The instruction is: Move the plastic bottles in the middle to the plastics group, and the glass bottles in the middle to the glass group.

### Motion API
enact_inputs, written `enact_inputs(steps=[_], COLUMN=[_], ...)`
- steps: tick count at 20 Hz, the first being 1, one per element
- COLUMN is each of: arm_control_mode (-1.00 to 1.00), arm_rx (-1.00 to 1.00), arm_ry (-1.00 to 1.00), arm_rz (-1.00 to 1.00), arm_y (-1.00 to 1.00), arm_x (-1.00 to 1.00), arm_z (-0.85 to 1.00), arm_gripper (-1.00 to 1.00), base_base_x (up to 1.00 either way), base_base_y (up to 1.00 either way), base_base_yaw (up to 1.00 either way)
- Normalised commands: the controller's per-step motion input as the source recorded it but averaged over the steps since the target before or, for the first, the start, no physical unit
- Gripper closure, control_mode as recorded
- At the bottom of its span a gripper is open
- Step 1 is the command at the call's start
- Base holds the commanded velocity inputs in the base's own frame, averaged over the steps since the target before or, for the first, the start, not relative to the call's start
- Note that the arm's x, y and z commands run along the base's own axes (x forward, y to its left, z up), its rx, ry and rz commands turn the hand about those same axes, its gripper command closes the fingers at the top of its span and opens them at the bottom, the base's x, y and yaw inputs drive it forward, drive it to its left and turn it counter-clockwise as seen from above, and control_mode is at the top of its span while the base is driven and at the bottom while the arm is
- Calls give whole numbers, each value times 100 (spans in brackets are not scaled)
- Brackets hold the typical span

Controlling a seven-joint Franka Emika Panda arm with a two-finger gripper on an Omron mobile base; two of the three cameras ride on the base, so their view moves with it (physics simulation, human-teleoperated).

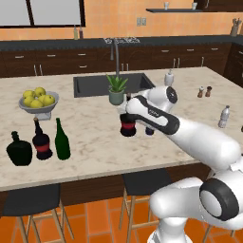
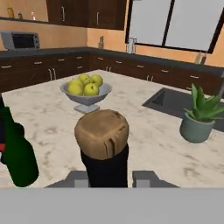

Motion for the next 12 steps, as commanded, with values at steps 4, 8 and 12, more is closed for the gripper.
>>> enact_inputs(steps=[4, 8, 12], arm_control_mode=[-100, -100, -100], arm_rx=[-13, -6, -5], arm_ry=[5, 12, 24], arm_rz=[53, 23, 0], arm_y=[52, 48, 60], arm_x=[4, 27, 11], arm_z=[0, 1, 4], arm_gripper=[100, 100, 100], base_base_x=[0, 0, 0], base_base_y=[0, 0, 0], base_base_yaw=[0, 0, 0])
